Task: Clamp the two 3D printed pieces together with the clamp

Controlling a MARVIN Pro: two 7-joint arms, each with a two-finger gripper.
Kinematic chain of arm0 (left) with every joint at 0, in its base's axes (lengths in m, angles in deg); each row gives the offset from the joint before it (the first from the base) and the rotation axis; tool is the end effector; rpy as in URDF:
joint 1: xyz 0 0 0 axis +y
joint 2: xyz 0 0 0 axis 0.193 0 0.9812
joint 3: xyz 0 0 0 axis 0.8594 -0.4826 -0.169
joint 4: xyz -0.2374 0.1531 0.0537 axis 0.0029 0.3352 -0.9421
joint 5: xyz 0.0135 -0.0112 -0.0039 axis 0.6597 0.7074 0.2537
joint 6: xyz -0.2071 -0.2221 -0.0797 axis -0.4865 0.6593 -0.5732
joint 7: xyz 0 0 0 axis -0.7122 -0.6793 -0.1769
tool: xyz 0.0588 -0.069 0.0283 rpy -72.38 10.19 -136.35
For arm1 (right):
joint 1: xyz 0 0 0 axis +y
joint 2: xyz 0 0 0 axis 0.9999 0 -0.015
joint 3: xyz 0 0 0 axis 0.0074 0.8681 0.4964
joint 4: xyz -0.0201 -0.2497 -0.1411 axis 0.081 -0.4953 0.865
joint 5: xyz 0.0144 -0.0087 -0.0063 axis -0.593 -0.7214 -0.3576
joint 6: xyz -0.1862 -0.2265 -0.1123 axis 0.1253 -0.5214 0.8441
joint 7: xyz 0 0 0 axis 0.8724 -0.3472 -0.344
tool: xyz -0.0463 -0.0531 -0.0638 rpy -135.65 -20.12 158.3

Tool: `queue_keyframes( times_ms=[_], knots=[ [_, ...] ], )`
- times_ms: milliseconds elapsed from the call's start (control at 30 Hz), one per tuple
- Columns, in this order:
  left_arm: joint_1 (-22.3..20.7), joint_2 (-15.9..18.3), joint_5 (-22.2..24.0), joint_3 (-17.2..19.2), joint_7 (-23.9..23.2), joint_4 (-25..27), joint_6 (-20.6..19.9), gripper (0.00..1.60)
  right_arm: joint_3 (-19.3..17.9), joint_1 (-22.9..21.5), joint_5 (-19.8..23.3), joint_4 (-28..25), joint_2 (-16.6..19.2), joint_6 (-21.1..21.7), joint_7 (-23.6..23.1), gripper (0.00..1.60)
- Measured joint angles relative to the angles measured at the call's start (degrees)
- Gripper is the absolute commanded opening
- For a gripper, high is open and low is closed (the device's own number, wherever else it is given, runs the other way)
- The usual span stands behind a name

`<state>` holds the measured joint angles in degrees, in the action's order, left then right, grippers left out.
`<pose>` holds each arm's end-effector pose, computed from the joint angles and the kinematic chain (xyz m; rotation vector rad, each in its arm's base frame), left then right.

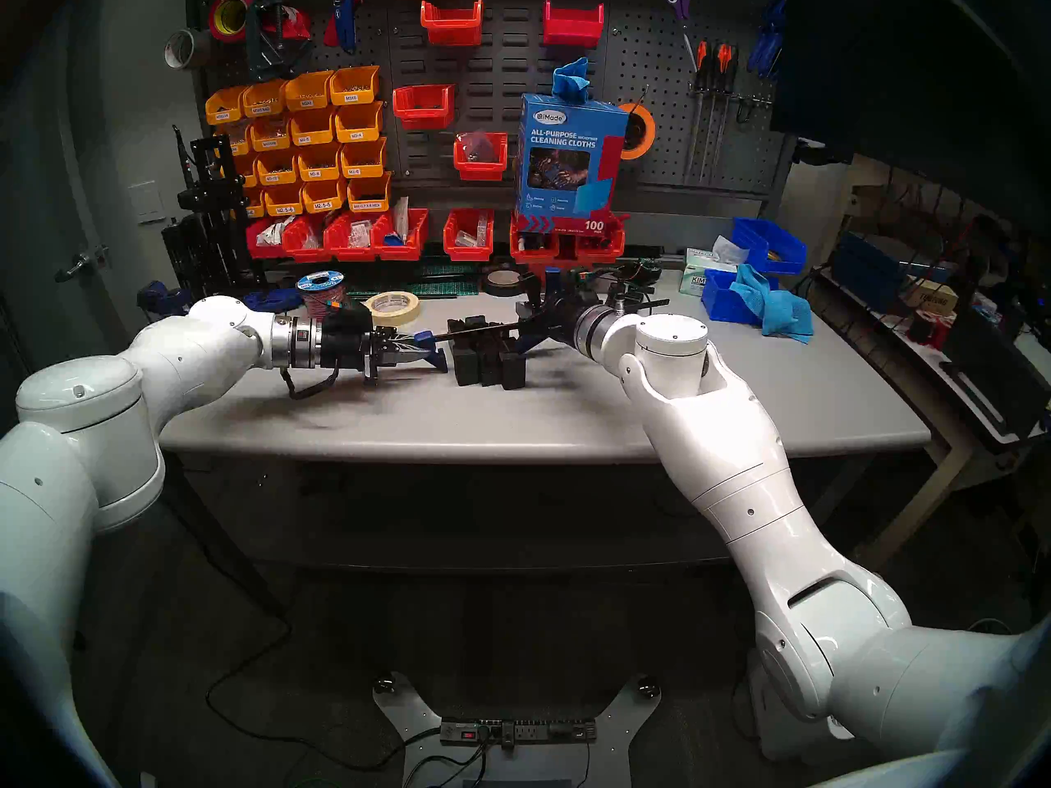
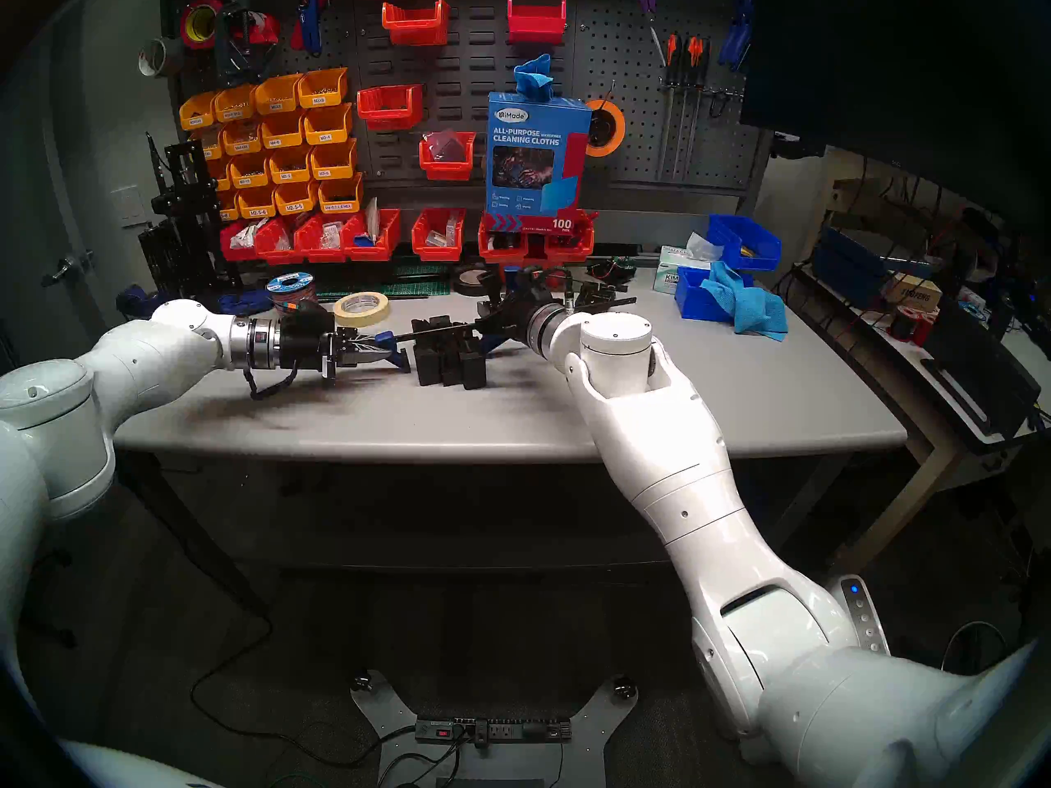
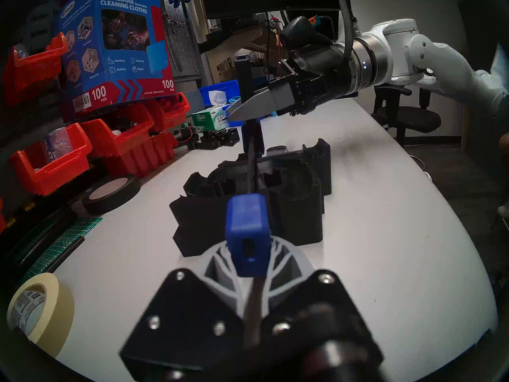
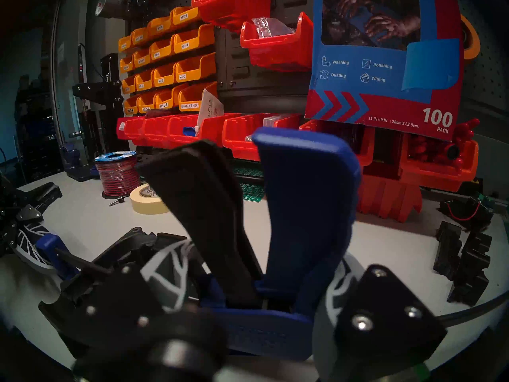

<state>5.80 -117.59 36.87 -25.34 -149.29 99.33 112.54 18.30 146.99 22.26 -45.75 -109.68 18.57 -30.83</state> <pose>0.5578 0.1505 -0.1912 1.6140 -1.4078 1.4347 0.5302 0.1095 -0.1631 -2.0653 -0.5863 -1.7732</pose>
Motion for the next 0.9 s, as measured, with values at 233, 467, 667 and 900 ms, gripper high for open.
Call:
queue_keyframes(
  times_ms=[233,467,667,900],
  knots=[
    [0.0,-0.1,0.02,0.1,0.01,0.04,0.0,0.0,0.45,-0.2,0.15,0.16,-0.49,-0.02,0.07,0.0],
    [0.0,-0.07,0.01,0.15,0.01,-0.01,0.0,0.0,0.59,-0.25,0.21,0.18,-0.81,-0.02,0.34,0.0],
    [0.0,0.07,-0.03,0.15,0.01,-0.05,0.0,0.0,0.68,-0.22,0.33,0.16,-1.1,-0.01,0.66,0.0],
    [0.0,0.36,-0.08,0.15,-0.01,-0.1,0.0,0.0,0.63,0.11,0.9,-0.08,-1.64,0.13,1.32,0.0]
  ],
)
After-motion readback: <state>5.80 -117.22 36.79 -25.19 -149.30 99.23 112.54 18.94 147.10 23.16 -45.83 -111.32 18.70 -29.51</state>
